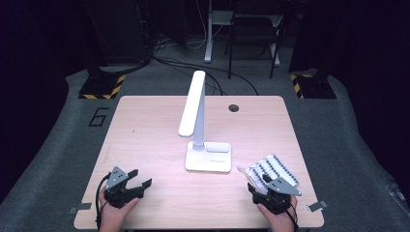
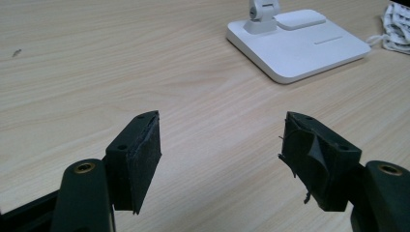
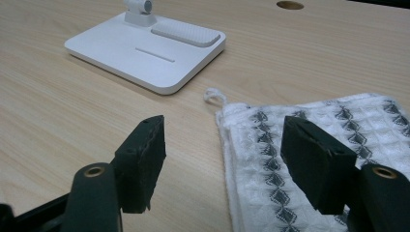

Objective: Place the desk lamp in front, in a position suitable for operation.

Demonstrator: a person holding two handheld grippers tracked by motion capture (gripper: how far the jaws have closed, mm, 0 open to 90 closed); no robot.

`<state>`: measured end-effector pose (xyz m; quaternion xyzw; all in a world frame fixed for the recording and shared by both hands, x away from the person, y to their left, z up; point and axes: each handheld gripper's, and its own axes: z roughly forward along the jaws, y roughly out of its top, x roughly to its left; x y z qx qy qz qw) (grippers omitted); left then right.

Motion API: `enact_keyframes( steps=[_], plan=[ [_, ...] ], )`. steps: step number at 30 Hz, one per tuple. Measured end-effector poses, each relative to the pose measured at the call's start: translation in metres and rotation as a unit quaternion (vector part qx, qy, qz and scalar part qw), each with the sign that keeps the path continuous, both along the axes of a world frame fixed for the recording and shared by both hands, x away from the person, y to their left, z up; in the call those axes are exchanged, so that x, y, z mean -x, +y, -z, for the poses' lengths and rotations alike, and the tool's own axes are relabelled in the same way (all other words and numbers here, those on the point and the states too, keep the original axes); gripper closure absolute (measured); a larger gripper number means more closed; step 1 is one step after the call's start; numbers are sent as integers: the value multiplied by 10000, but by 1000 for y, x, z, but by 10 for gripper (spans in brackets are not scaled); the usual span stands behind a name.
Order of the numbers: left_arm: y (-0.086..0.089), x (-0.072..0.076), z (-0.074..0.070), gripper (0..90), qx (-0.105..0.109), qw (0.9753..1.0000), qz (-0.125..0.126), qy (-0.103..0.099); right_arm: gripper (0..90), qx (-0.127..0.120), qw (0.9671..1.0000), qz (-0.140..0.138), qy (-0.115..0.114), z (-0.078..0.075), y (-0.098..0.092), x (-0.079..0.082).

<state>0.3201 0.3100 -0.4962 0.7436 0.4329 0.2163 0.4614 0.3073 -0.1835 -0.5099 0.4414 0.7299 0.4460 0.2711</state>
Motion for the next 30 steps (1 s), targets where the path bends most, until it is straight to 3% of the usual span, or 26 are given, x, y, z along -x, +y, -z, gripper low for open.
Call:
enact_keyframes(
  steps=[7,10,17,25,30],
  plan=[
    [-5,0,0,323,-14,9999,117,12,322,13,10000,27,20,1,-1,0],
    [-9,-1,0,343,-2,9999,130,-96,322,53,10000,31,22,1,-3,1],
    [-15,2,-1,365,-92,9991,404,-49,321,-3,10000,10,0,-1,-1,0],
    [-16,7,-2,389,-146,9989,437,-54,329,36,10000,5,8,-1,3,1],
    [-17,8,-2,396,-75,9992,394,-76,329,5,10000,66,32,-3,3,1]
  ],
)
